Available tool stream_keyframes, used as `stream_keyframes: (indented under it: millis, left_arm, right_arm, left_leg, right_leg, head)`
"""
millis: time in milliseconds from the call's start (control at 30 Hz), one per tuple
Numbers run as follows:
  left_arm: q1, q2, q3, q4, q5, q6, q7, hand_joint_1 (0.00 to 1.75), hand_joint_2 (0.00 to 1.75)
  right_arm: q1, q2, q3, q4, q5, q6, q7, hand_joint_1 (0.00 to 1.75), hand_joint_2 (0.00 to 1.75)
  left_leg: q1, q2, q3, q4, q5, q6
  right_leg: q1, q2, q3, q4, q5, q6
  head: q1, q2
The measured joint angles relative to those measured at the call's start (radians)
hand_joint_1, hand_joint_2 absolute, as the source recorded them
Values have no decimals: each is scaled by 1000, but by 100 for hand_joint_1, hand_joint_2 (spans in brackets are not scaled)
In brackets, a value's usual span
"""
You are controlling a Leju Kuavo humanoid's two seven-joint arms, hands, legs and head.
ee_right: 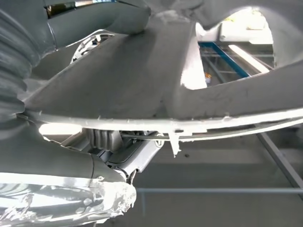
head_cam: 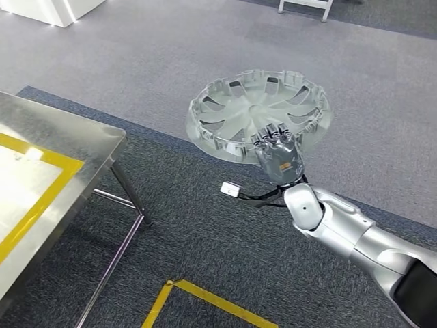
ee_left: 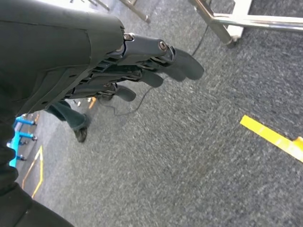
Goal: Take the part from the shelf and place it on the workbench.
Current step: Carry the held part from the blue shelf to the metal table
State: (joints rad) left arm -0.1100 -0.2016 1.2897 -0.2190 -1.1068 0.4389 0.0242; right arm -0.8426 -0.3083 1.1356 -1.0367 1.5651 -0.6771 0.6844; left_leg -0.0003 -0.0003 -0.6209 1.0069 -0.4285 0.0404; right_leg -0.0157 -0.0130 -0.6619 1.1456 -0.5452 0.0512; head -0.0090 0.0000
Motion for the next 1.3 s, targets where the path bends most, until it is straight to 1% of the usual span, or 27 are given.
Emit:
stream_keyframes:
  millis: [67, 100, 133, 200, 267, 333, 400, 433, 500, 567, 600, 633, 667, 700, 767, 800, 900, 933, 967, 1000, 1067, 1100, 1133, 1167, 1233, 1267, 1300]
  left_arm:
    - [-1, 0, 1, 0, 4, 0, 2, 0, 175]
    - [-1, 0, 1, 0, 6, -1, 4, 0, 175]
    - [0, 1, 2, 0, 7, -3, 6, 0, 175]
    - [1, 2, 4, 0, 7, -10, 9, 0, 175]
    - [0, 4, 5, 0, 2, -18, 10, 0, 175]
    - [0, 6, 5, 0, -5, -24, 10, 0, 175]
    - [1, 9, 5, 0, -10, -26, 10, 0, 175]
    - [2, 10, 5, 0, -12, -27, 9, 0, 175]
    - [1, 12, 5, 0, -14, -29, 6, 0, 175]
    - [1, 12, 5, 0, -15, -31, 4, 0, 175]
    - [1, 12, 5, 0, -15, -31, 3, 0, 175]
    - [2, 12, 5, 0, -15, -31, 3, 0, 175]
    - [2, 12, 5, 0, -15, -31, 3, 0, 175]
    - [2, 13, 5, 0, -16, -31, 2, 0, 175]
    - [0, 14, 4, 0, -19, -32, 2, 0, 175]
    - [-1, 13, 4, 0, -21, -33, 3, 0, 175]
    - [0, 13, 3, 0, -27, -33, 10, 0, 175]
    - [1, 13, 2, 0, -29, -33, 13, 0, 175]
    - [1, 12, 2, 0, -31, -33, 15, 0, 175]
    - [0, 11, 0, 0, -32, -33, 16, 0, 175]
    - [-2, 6, -2, 0, -37, -34, 16, 0, 175]
    - [-1, 4, -2, 0, -39, -35, 16, 0, 175]
    - [0, 2, -3, 0, -41, -35, 16, 0, 175]
    - [0, 0, -4, 0, -43, -35, 16, 0, 175]
    - [1, -4, -8, 0, -51, -35, 16, 0, 175]
    - [0, -7, -12, 0, -57, -35, 15, 0, 175]
    - [0, -11, -15, 0, -63, -35, 15, 0, 175]
  right_arm:
    - [0, 4, 5, 2, 0, 0, 0, 175, 175]
    - [0, 8, 8, 5, 0, 0, 0, 175, 175]
    - [0, 12, 11, 7, 0, 0, 0, 175, 175]
    - [-1, 24, 15, 16, 0, 0, 0, 175, 175]
    - [-6, 37, 18, 28, 0, 0, 0, 175, 175]
    - [-8, 49, 25, 38, 1, 0, 0, 175, 175]
    - [-8, 57, 30, 45, 0, 0, 0, 175, 175]
    - [-8, 60, 31, 48, 0, 0, 0, 175, 175]
    - [-9, 63, 31, 54, -1, 0, 0, 175, 175]
    - [-8, 63, 32, 59, -1, 0, 0, 175, 175]
    - [-8, 63, 32, 62, 0, 0, 0, 175, 175]
    - [-7, 63, 33, 64, 0, 0, 0, 175, 175]
    - [-7, 63, 33, 66, -1, 0, 0, 175, 175]
    - [-7, 63, 33, 68, -1, 0, 0, 175, 175]
    - [-8, 63, 32, 69, -1, 0, 0, 175, 175]
    - [-9, 63, 32, 69, 0, 0, 0, 175, 175]
    - [-10, 62, 30, 69, -1, 0, 0, 175, 175]
    - [-9, 58, 28, 69, -1, 0, 0, 175, 175]
    - [-9, 54, 27, 68, -1, 1, 0, 175, 175]
    - [-8, 48, 25, 66, -1, 2, 0, 175, 175]
    - [-2, 30, 22, 58, 0, 4, 0, 175, 175]
    - [3, 19, 21, 52, 0, 5, 0, 175, 175]
    - [8, 8, 20, 46, 0, 6, 0, 175, 175]
    - [13, -2, 18, 40, -1, 7, 0, 175, 175]
    - [19, -25, 10, 26, -1, 14, 0, 175, 175]
    - [24, -41, 3, 11, -1, 19, 0, 175, 175]
    - [31, -60, -6, -6, -1, 24, 0, 175, 175]
  left_leg:
    - [-1, -11, 0, 0, -1, 3]
    - [-2, -18, 1, 1, -1, 3]
    - [-2, -25, 1, 2, -2, 3]
    - [-1, -38, 2, 6, -4, -1]
    - [-4, -48, -5, 14, -6, -10]
    - [-5, -54, -12, 18, -4, -19]
    - [-3, -54, -15, 21, -7, -28]
    - [-3, -47, -21, 35, -19, -33]
    - [0, -25, -60, 122, -68, -45]
    - [5, -14, -123, 253, -122, -53]
    - [7, -12, -143, 291, -128, -55]
    - [8, -12, -145, 292, -114, -55]
    - [9, -10, -128, 255, -84, -54]
    - [9, -6, -97, 191, -45, -51]
    - [3, 8, -36, 71, -3, -42]
    - [0, 13, -21, 38, 1, -37]
    - [-1, 9, -14, 18, -6, -23]
    - [0, 6, -10, 14, -4, -17]
    - [3, 3, -7, 9, -3, -11]
    - [4, -1, -5, 6, -2, -6]
    - [3, -11, -5, 7, -3, 0]
    - [2, -18, -4, 7, -3, 1]
    - [2, -25, -2, 7, -4, 1]
    - [1, -31, 0, 8, -5, 1]
    - [0, -43, 3, 10, -8, -2]
    - [-2, -48, 1, 12, -9, -5]
    - [-3, -53, -1, 14, -9, -9]
  right_leg:
    - [0, 7, -61, 125, -46, 2]
    - [0, 8, -76, 150, -46, 2]
    - [0, 9, -71, 133, -26, 1]
    - [-1, 16, -15, 9, 44, -2]
    - [-3, 32, 41, -99, 79, -6]
    - [-1, 40, 56, -123, 76, -11]
    - [-3, 33, 56, -124, 78, -19]
    - [-5, 28, 58, -126, 78, -25]
    - [-7, 18, 61, -127, 78, -35]
    - [-6, 9, 62, -127, 76, -38]
    - [-6, 5, 64, -127, 75, -39]
    - [-6, 1, 65, -127, 73, -39]
    - [-6, -2, 68, -127, 71, -38]
    - [-6, -5, 72, -127, 69, -36]
    - [-2, -10, 76, -126, 65, -29]
    - [0, -13, 76, -126, 63, -24]
    - [0, -23, 76, -130, 59, -7]
    - [0, -20, 72, -120, 49, -3]
    - [-1, -13, 58, -91, 30, 1]
    - [-2, -5, 32, -38, 2, 3]
    - [-2, 6, -37, 101, -55, 5]
    - [-2, 8, -63, 148, -66, 6]
    - [-2, 10, -73, 159, -55, 6]
    - [-1, 11, -64, 127, -25, 4]
    - [-1, 21, -5, -12, 52, -2]
    - [-2, 27, 25, -76, 75, -5]
    - [-1, 31, 45, -115, 85, -7]
  head:
    - [2, 0]
    - [2, 0]
    - [3, 0]
    - [3, 0]
    - [2, 0]
    - [1, 0]
    - [1, 0]
    - [-2, 0]
    - [-5, 0]
    - [-7, 0]
    - [-7, 0]
    - [-7, 0]
    - [-7, 0]
    - [-7, 0]
    - [-7, 0]
    - [-6, 0]
    - [-5, 0]
    - [-4, 0]
    - [-3, 0]
    - [-2, 0]
    - [0, 0]
    - [0, 0]
    - [0, 0]
    - [1, 0]
    - [0, 0]
    - [0, 0]
    - [-1, 0]
